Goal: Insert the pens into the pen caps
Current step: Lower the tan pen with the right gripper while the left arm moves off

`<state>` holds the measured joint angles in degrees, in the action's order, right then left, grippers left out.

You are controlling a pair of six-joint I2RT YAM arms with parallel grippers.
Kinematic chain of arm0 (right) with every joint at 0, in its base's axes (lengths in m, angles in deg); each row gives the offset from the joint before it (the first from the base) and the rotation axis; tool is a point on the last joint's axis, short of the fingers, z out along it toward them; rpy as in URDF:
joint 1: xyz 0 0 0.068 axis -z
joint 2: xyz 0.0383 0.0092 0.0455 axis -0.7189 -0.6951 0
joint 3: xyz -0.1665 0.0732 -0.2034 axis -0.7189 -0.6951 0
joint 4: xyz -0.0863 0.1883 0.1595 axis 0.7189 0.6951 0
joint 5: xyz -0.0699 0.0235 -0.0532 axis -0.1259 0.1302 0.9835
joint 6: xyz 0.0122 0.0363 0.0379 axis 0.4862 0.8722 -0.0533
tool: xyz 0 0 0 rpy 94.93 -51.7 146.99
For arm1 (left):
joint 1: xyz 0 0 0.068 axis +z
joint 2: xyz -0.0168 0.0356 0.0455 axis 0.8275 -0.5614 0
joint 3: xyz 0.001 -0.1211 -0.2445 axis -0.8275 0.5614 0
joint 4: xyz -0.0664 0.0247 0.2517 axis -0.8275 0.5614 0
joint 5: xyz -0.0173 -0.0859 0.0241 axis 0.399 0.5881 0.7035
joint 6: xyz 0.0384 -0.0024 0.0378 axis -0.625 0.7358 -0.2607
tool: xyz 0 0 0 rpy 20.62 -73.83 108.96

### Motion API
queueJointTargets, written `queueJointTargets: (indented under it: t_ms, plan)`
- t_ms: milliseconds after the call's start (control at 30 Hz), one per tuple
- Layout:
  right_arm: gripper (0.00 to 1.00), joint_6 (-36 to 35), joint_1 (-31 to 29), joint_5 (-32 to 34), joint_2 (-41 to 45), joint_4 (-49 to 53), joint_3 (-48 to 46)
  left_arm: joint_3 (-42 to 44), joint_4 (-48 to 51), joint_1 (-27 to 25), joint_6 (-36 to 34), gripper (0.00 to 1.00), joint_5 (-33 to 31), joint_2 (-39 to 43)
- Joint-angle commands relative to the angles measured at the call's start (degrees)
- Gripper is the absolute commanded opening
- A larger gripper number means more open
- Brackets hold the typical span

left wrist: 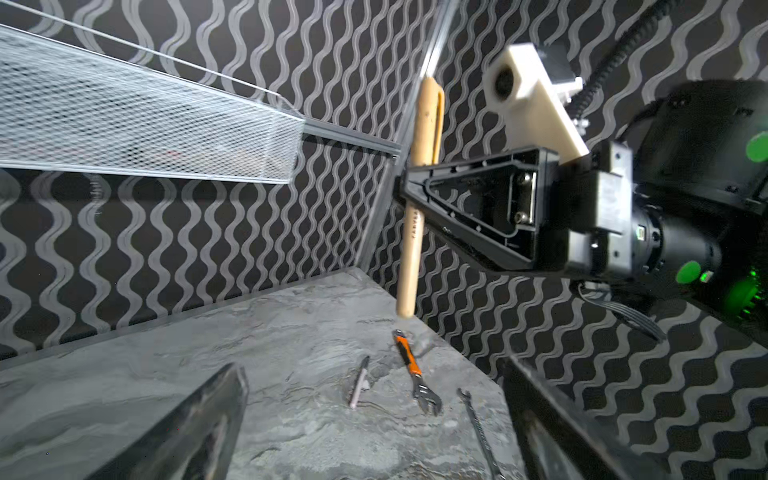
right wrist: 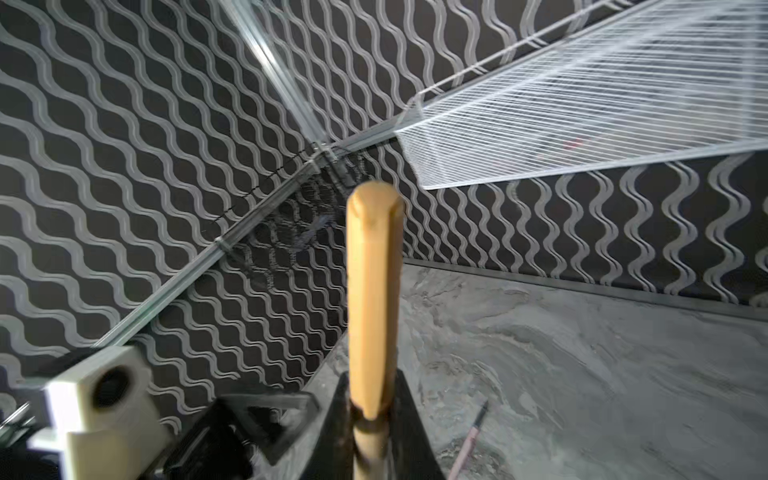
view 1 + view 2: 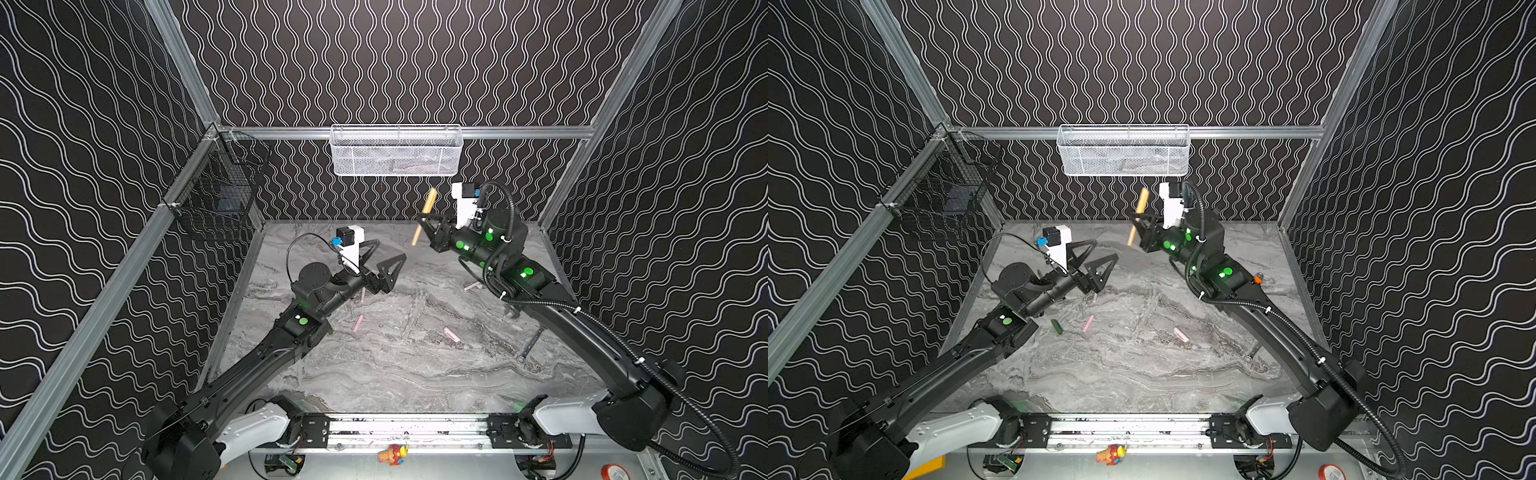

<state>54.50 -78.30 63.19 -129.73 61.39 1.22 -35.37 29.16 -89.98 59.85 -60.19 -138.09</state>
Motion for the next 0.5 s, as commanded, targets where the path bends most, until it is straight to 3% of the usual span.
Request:
queueJointTargets:
  t_ms: [0, 67, 167, 467]
  plan:
    - [0.07, 2.5, 4.0, -2.5, -3.4, 2.5, -1.0, -0.8, 5.8, 0.1, -1.4, 0.99, -17.4, 0.6]
    - [0.08, 0.9, 6.4, -4.2, -7.6, 6.9, -0.4, -1.9, 9.8, 0.1, -0.1, 0.99, -25.1, 0.4]
    - [0.1, -2.1, 8.9, -4.9, -15.1, 13.3, 1.4, -5.2, 17.4, 0.6, 1.3, 0.98, -30.8, -1.4]
    - [0.11, -2.4, 9.9, -10.1, -39.0, 19.9, 11.0, -7.9, 22.2, 1.5, 1.6, 0.99, -31.1, -4.5]
